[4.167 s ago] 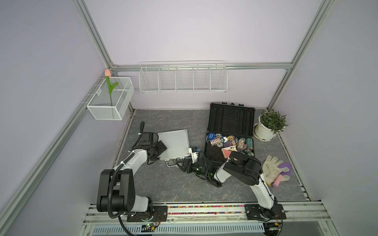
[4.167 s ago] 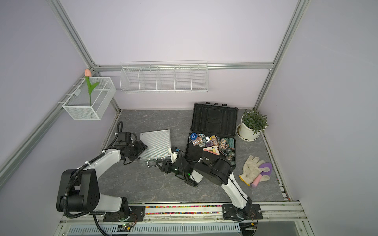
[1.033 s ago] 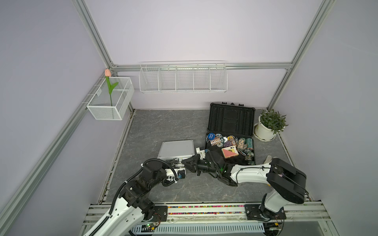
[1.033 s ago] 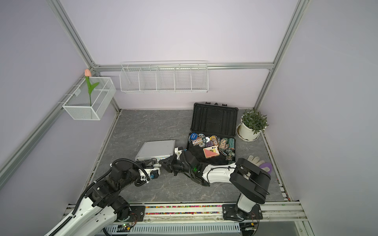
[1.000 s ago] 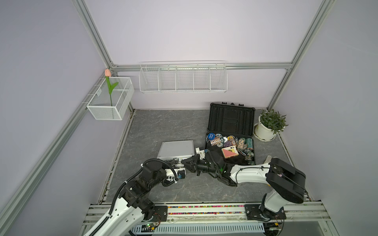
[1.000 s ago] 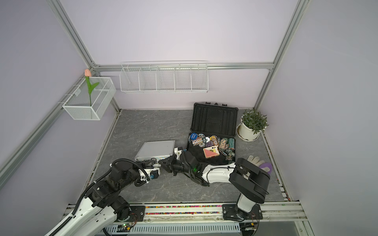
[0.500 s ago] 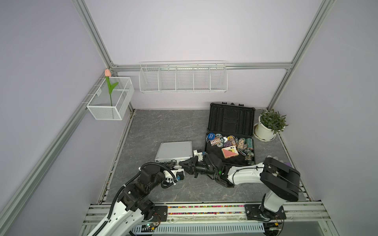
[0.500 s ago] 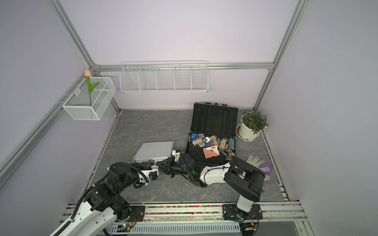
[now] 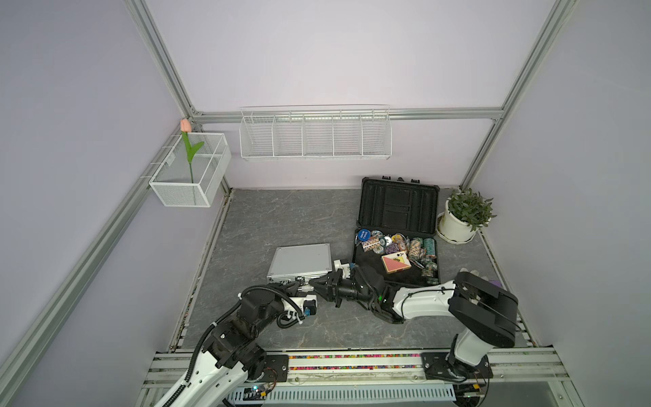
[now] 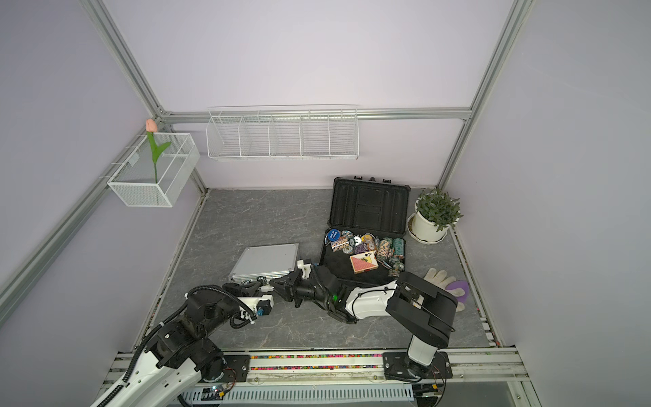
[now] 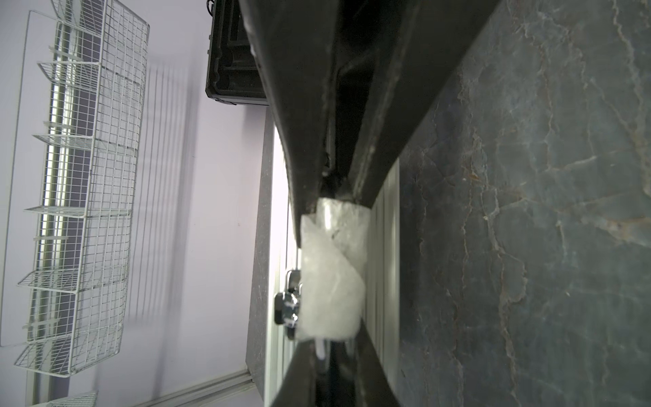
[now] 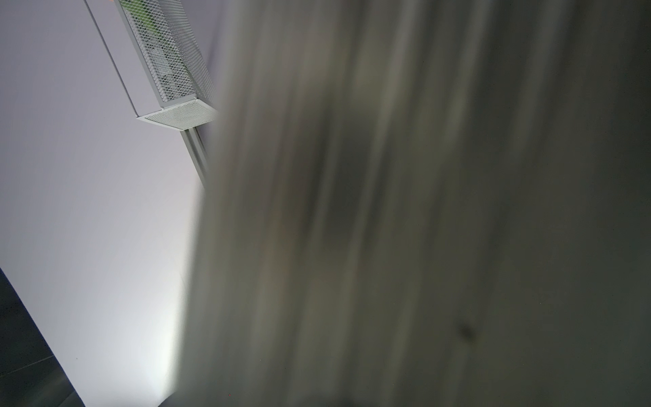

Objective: Open the poker set cases
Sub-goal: Open the fastener on the poker set case.

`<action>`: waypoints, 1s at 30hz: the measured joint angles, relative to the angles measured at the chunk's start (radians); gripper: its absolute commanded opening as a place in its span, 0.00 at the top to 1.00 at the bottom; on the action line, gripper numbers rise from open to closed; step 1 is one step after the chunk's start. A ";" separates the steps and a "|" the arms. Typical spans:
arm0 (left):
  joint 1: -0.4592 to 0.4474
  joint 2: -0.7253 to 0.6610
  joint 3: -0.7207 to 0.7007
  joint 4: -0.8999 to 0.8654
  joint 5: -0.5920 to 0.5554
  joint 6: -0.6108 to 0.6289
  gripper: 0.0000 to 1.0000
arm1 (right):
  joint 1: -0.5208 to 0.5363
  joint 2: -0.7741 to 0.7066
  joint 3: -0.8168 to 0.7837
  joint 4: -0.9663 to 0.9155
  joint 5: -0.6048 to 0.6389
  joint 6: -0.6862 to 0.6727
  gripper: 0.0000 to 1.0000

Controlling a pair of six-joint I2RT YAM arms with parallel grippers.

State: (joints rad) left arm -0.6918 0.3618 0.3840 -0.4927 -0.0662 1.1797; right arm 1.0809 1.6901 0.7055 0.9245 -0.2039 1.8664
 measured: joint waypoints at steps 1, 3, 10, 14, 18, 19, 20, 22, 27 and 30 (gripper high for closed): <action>-0.001 -0.005 -0.002 0.005 0.001 0.003 1.00 | -0.001 -0.005 0.000 -0.003 -0.001 0.000 0.93; -0.003 -0.013 -0.004 0.017 0.007 0.006 1.00 | -0.005 -0.018 -0.002 -0.014 -0.006 -0.005 0.85; -0.001 -0.010 -0.005 0.028 0.006 -0.002 1.00 | -0.047 -0.070 -0.012 -0.026 -0.033 -0.060 0.37; 0.001 0.008 -0.004 0.041 0.005 -0.018 1.00 | -0.068 -0.103 -0.021 -0.046 -0.061 -0.113 0.34; 0.001 0.027 -0.004 0.043 0.019 -0.028 1.00 | -0.096 -0.150 -0.046 -0.062 -0.091 -0.188 0.34; 0.001 0.028 -0.004 0.044 0.021 -0.028 1.00 | -0.104 -0.163 -0.050 -0.068 -0.101 -0.211 0.34; 0.001 0.029 -0.004 0.046 0.023 -0.027 1.00 | -0.113 -0.175 -0.053 -0.075 -0.113 -0.239 0.35; 0.002 0.031 -0.004 0.053 0.028 -0.026 1.00 | -0.132 -0.203 -0.055 -0.088 -0.139 -0.306 0.36; 0.004 0.050 -0.004 0.095 0.035 -0.003 1.00 | -0.200 -0.308 -0.051 -0.189 -0.222 -0.569 0.36; 0.005 0.070 0.002 0.115 0.038 0.016 1.00 | -0.229 -0.394 -0.004 -0.359 -0.239 -0.830 0.35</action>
State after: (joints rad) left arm -0.6872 0.4316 0.3855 -0.3775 -0.0280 1.1957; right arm 0.8524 1.2961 0.7013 0.5652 -0.4431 1.0367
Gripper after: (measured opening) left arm 0.138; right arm 0.641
